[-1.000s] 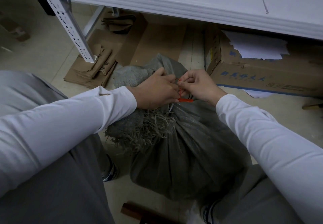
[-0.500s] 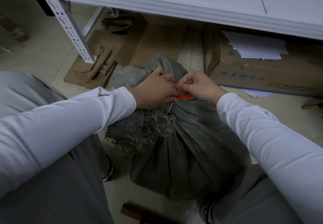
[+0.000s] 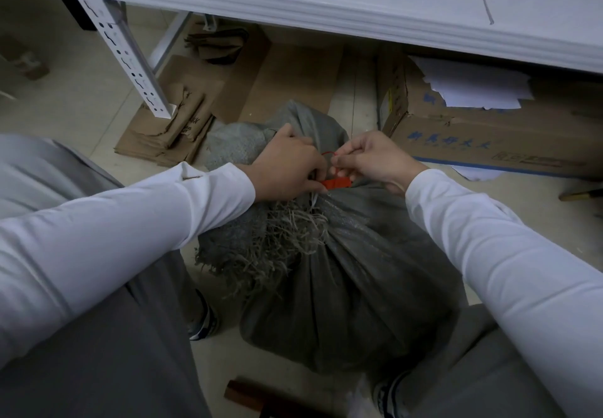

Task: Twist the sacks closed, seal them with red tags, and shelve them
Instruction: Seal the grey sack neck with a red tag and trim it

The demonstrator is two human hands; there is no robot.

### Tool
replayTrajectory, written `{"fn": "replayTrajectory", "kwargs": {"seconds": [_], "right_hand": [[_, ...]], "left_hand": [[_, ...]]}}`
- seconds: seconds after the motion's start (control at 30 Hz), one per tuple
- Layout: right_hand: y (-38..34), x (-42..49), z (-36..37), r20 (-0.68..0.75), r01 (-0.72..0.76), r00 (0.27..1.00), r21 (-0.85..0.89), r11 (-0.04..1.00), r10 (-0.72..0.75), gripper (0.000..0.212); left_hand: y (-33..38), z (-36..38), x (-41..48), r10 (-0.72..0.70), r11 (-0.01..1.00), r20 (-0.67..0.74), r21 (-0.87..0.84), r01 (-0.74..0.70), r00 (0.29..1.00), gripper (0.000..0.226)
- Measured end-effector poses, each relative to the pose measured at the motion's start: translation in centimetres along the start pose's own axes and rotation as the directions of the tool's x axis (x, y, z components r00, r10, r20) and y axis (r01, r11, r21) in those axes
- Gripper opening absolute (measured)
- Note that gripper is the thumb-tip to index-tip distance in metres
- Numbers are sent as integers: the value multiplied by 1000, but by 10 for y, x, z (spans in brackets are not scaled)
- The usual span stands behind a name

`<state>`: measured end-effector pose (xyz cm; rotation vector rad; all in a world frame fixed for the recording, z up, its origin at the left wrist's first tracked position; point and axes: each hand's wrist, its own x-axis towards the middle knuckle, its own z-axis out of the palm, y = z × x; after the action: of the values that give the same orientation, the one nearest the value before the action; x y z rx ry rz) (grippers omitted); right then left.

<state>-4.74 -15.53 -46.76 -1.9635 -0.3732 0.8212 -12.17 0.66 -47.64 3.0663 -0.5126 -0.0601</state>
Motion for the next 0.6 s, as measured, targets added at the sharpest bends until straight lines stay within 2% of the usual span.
{"fn": "replayTrajectory", "kwargs": {"seconds": [0.13,0.3,0.43,0.5,0.6], "right_hand": [[-1,1,-3,46,-27,999,134,991,21,6],[-1,1,1,79,-67,996,218,974,51,9],[3,0,2,66,-78,996,235,969,64,9],[4,0,1,44,-58,998,231,971,49,5],[3,0,3,22,-5,1000,228,974,0,4]], "left_hand": [[-2,-4,0,84,996,18,40,-84,996,30],[-6,3,-7,252,951,-64,198,-236,965,31],[-9,7,-12,332,919,-151,277,-282,931,27],[-11,7,-13,348,917,-202,277,-287,916,33],[-15,8,-13,393,902,-247,289,-319,886,26]]}}
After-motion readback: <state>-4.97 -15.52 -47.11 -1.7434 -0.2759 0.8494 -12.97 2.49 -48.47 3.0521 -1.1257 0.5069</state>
